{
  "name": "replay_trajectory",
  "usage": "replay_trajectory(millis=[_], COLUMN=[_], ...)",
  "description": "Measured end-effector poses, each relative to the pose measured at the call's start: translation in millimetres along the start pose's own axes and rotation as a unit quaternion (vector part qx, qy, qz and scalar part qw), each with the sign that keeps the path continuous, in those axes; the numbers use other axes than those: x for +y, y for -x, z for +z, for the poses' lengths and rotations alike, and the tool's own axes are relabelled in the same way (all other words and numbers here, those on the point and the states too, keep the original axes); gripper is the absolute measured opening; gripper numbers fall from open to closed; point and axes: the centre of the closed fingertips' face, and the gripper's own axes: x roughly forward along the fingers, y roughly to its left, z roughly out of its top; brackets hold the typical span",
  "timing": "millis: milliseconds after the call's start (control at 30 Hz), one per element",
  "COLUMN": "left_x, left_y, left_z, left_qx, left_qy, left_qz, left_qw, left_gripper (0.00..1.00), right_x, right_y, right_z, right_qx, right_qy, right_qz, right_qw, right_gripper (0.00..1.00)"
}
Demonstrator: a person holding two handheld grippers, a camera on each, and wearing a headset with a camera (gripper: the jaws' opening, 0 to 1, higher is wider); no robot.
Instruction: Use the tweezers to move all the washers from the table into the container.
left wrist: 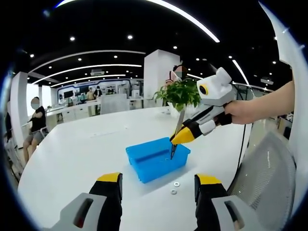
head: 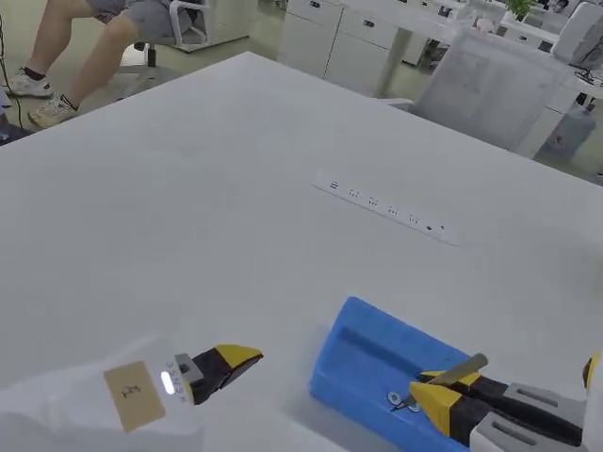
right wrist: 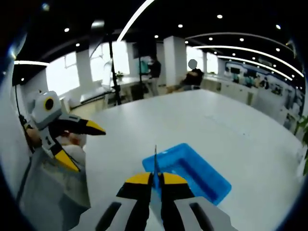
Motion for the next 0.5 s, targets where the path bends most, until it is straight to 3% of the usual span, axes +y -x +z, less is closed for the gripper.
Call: replay_trajectory(millis=[500], left_x=[-0.3], left_y=[0.2], left_z=[-0.3], left_qx=[0.002], left_qy=[-0.001], left_qz=[-0.001], left_qw=[1.0000], left_gripper=[0.60], right_x=[21.1], right_y=[-20.8], right_z=[-34.3], right_qx=[0.035], right_qy=[-0.027], right_qz=[0.036], right_qw=[0.9984], right_gripper=[0.03])
